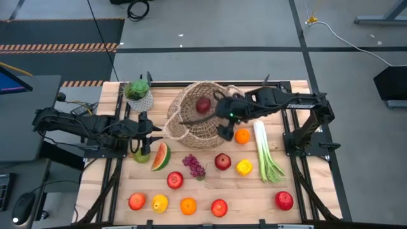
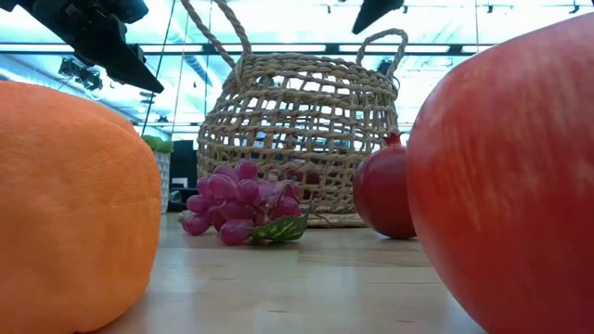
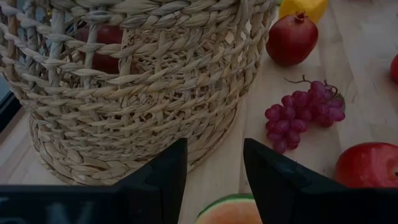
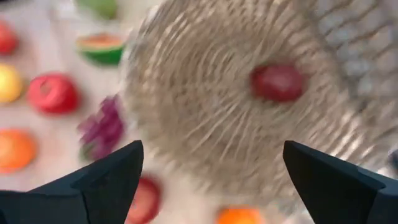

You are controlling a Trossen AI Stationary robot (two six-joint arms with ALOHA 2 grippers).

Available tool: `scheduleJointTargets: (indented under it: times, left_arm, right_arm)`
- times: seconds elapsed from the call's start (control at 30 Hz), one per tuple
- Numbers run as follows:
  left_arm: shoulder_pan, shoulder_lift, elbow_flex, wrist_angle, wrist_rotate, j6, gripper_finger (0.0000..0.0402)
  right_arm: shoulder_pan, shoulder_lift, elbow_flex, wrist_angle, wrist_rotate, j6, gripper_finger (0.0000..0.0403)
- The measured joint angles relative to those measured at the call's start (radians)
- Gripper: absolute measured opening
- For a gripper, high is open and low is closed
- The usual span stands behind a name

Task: Build produce basket
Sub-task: Put the pomegranate into the basket

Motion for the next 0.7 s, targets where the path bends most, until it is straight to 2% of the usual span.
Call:
scheduleJointTargets:
  times: [0.13,0.33,0.5,0.7]
  left_arm:
    - [0.000,0.000,0.000,0.002,0.000,0.008,0.0165]
    - [0.000,0.000,0.000,0.002,0.000,0.001,0.0164]
    - [0.000,0.000,0.000,0.002,0.000,0.000,0.0164]
    - [0.000,0.000,0.000,0.014,0.000,0.000,0.0164]
  right_arm:
    - [0.061,0.001,-0.001,-0.034,-0.062,0.068,0.0391]
    - [0.144,0.010,-0.002,-0.051,-0.051,0.173,0.0385]
    - [0.217,0.031,-0.009,-0.058,0.001,0.206,0.0371]
    - [0.277,0.036,-0.109,-0.014,0.005,0.224,0.0358]
